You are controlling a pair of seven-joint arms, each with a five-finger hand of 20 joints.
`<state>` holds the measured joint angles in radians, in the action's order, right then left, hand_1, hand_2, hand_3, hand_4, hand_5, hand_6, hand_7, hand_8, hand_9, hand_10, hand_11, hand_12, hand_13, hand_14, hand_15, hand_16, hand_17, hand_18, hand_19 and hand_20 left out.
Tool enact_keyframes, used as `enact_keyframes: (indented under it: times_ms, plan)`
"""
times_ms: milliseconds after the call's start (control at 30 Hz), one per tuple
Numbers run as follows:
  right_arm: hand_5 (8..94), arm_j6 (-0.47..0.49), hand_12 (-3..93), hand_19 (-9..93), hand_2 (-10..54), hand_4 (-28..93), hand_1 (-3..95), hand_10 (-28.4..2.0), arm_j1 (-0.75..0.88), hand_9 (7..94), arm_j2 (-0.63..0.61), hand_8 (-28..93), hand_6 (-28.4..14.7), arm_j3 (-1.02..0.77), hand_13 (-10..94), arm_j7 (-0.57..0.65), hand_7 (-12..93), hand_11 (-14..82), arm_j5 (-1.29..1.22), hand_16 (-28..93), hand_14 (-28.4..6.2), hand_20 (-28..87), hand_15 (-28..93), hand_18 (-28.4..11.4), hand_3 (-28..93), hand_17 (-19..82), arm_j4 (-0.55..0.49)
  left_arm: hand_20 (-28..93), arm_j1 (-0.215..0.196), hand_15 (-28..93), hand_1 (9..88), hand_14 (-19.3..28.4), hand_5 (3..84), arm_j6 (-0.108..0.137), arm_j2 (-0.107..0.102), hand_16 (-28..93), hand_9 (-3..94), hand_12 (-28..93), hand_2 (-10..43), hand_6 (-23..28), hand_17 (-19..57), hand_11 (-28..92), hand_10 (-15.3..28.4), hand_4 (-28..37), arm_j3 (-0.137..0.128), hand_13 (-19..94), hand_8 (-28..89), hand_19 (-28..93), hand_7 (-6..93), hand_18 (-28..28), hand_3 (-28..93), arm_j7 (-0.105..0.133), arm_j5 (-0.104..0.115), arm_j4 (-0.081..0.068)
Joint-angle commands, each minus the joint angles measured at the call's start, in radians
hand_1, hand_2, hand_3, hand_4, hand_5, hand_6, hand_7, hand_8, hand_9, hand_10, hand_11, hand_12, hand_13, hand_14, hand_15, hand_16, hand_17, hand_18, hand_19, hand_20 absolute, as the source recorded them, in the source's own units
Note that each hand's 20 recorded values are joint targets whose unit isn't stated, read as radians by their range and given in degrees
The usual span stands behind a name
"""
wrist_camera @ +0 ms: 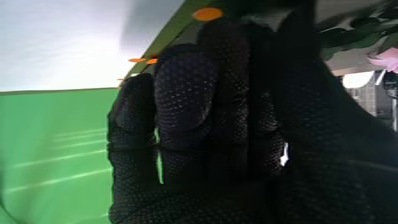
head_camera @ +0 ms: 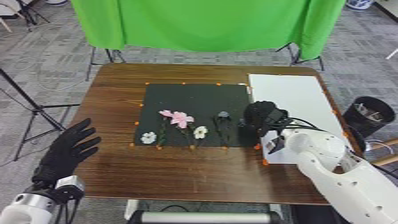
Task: Arrange flowers
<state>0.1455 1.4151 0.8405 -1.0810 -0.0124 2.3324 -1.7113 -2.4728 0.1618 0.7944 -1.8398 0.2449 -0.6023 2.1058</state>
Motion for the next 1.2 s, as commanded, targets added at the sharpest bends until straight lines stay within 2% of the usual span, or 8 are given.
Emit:
enact_keyframes:
  times_ms: [33,133,333,467,567,867,1100,1200]
  plan:
    - [66.5,0.023,41.2,77,-9.5,-28,40.8,-4.6,0.013,82.2,0.011,-2,4.1,-0.017,73,-0.043,50,25.2,0.010,26,-2.7,42,62,-17.9,82,28,-0.017,7,-0.013,31,25.1,16.5,25.5,0.002,0.006,-1,21.4,15,-0.2,2.4,-9.4,21,12.1,-24.5,-0.003,19,-11,42,21.2,22.9,70,-0.005,0.004,0.002]
    - [65.8,0.043,38.4,77,-9.5,-28,38.9,-5.2,0.023,80.6,0.011,-2,4.0,-0.029,72,-0.053,50,28.2,0.015,26,-2.9,42,62,-18.1,81,28,-0.029,7,-0.015,31,25.1,16.5,25.5,-0.010,0.010,-1,21.5,15,-0.2,2.4,-9.4,21,12.1,-24.5,-0.010,19,-11,42,21.2,22.9,70,-0.011,0.000,0.001]
    - [61.9,0.143,26.8,76,-9.5,-28,30.5,-7.1,0.061,73.6,0.023,-2,3.8,-0.089,68,-0.102,46,38.0,0.031,26,-3.7,44,63,-18.8,83,26,-0.070,7,-0.013,30,25.2,16.5,25.5,-0.004,0.002,-1,21.5,15,-0.3,2.4,-9.4,21,12.1,-24.6,-0.004,19,-11,42,21.1,22.9,70,-0.008,0.002,0.001]
    - [57.0,0.254,25.7,74,-9.5,-28,24.7,-8.3,0.089,66.3,0.041,-19,3.2,-0.154,64,-0.145,45,39.0,0.015,25,-4.7,45,64,-20.0,87,23,-0.101,7,-0.008,31,25.1,16.5,25.6,-0.010,0.004,-1,21.5,15,-0.3,2.4,-9.4,21,12.2,-24.6,-0.002,19,-11,42,21.1,22.9,70,-0.008,-0.001,-0.003]
    - [52.7,0.281,25.2,74,-9.5,-28,22.8,-8.9,0.126,61.3,0.051,-20,1.8,-0.211,60,-0.149,45,39.7,-0.089,24,-6.0,45,65,-20.5,88,22,-0.127,7,-0.013,31,25.2,16.5,25.6,-0.005,0.004,-1,21.5,15,-0.3,2.4,-9.4,21,12.2,-24.7,-0.005,19,-11,42,21.0,22.9,70,-0.011,-0.001,0.002]
    - [36.9,0.168,24.7,69,-9.5,-28,21.2,-11.3,0.230,41.9,0.065,-19,-2.9,-0.337,45,-0.116,43,41.2,-0.259,19,-8.7,44,69,-21.7,89,17,-0.207,7,-0.007,31,25.2,16.5,25.6,-0.007,0.013,-1,21.5,15,-0.3,2.4,-9.4,21,12.2,-24.7,0.000,19,-11,42,21.1,22.8,70,-0.007,-0.002,0.001]
    - [32.6,0.122,22.9,56,-9.4,-28,20.0,-12.2,0.383,35.5,0.191,-17,-3.7,-0.536,33,-0.047,36,30.2,-0.777,14,-9.9,34,50,-22.1,88,12,-0.255,7,0.023,30,25.0,16.5,25.5,-0.014,0.029,-1,21.5,15,-0.4,2.4,-9.4,21,12.2,-24.7,0.019,19,-11,42,21.2,22.8,70,-0.004,-0.018,0.009]
    - [31.1,0.149,22.8,48,-9.1,-27,19.2,-12.6,0.425,32.9,0.264,-13,-3.2,-0.590,26,-0.023,27,16.7,-1.007,21,-11.2,27,30,-22.7,87,7,-0.245,6,0.040,30,25.0,16.5,25.6,-0.025,0.033,-1,21.4,15,-0.5,2.4,-9.5,21,12.2,-24.7,0.034,19,-11,42,21.1,22.9,70,0.008,-0.022,0.013]
